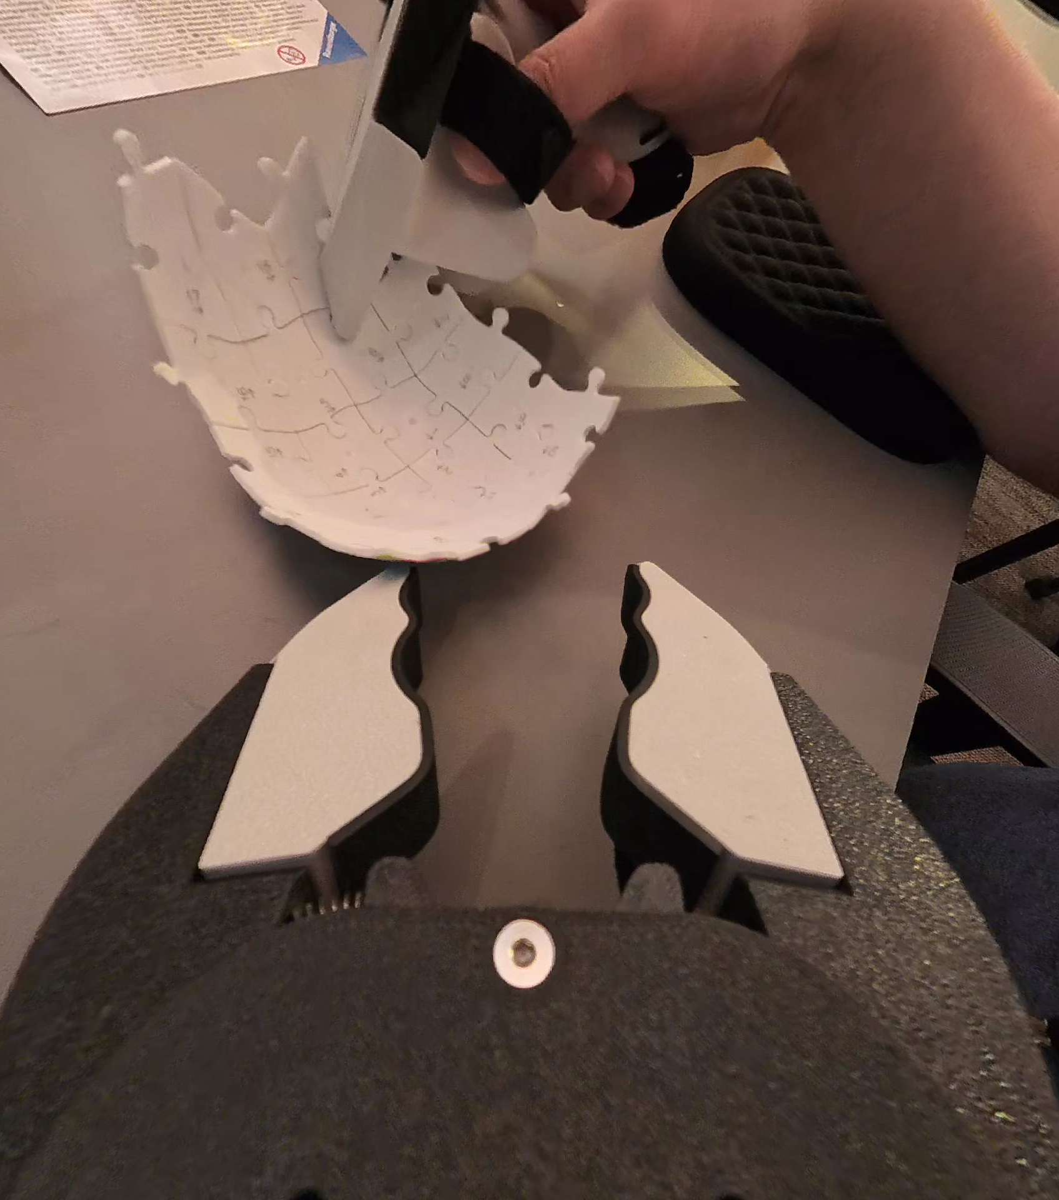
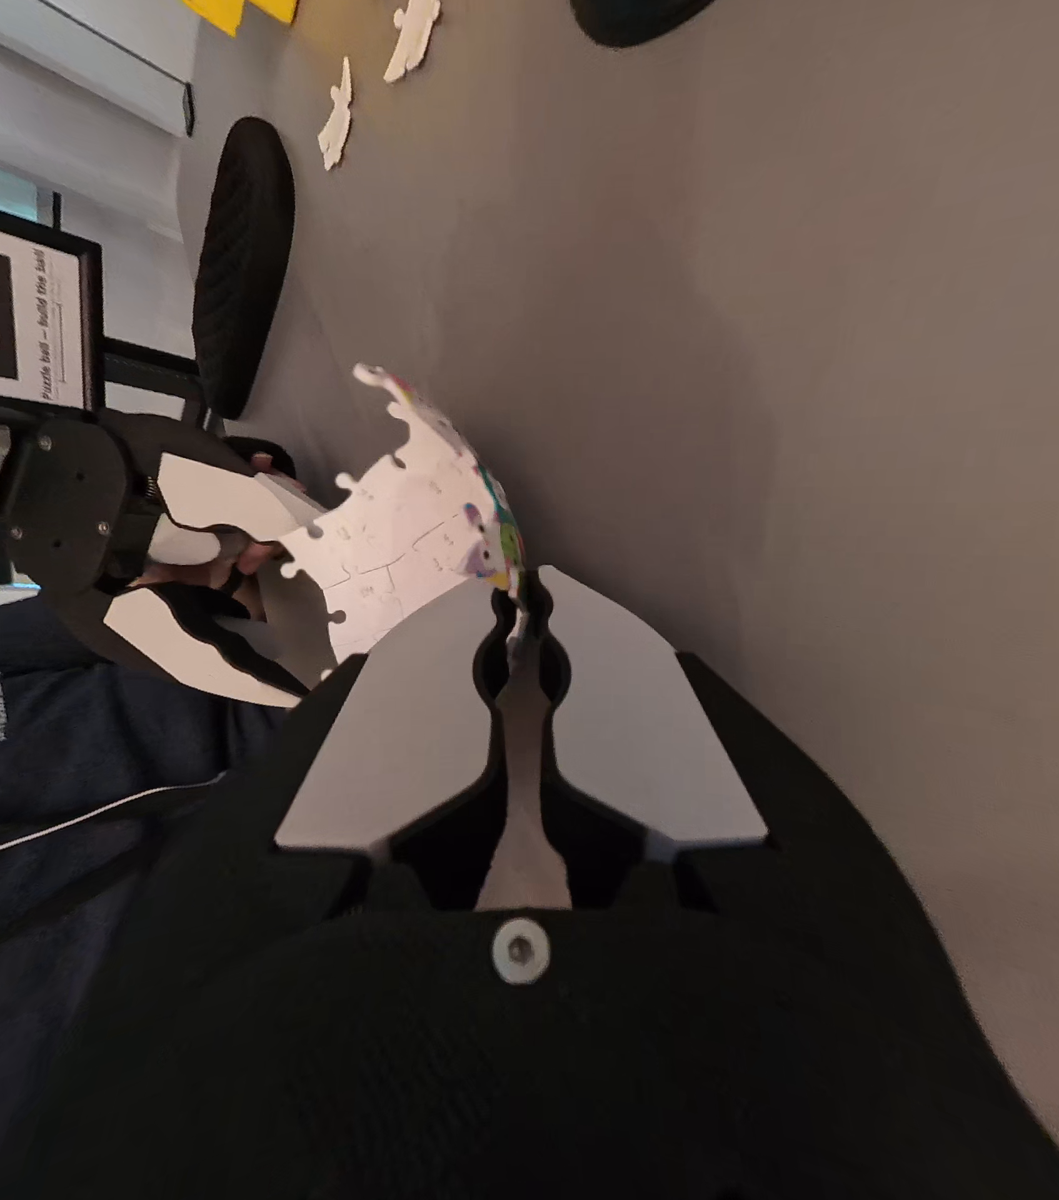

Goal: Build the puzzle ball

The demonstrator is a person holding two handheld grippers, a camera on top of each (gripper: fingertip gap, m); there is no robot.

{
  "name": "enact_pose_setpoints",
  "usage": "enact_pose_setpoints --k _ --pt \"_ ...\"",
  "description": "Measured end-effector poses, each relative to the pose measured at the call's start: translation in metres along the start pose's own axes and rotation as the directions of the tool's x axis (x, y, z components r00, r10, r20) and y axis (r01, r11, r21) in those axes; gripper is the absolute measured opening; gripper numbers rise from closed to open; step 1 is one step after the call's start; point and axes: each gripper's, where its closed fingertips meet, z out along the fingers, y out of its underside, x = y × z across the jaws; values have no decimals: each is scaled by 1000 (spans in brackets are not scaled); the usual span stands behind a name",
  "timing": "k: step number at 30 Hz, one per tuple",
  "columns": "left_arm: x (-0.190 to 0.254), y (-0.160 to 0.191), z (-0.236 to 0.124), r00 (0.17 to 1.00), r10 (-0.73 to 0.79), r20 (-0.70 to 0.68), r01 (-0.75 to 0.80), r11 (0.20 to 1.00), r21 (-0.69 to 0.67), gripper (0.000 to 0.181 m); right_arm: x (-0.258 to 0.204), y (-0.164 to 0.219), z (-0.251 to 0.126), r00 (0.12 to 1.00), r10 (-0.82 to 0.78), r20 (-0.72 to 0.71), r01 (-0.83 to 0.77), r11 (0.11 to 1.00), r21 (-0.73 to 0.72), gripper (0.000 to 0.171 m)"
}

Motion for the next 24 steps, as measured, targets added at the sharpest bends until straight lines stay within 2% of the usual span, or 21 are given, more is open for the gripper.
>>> enact_pose_setpoints --k 11,16,18,24 --pt "0 -1 -1 1000 4 5 -4 1000 12 59 2 2 -4 998 35 -46 -34 999 10 4" --pt "1 0 -1 1000 3 4 -3 1000 7 59 1 0 -3 999 -19 -44 20 1000 23 4" --pt "1 0 0 1000 3 6 -3 1000 4 60 3 -4 -4 998 -32 -60 35 998 47 30" --pt "1 -1 -1 1000 -5 7 5 1000 10 60 -3 -21 -31 992 -103 -70 115 974 197 37"
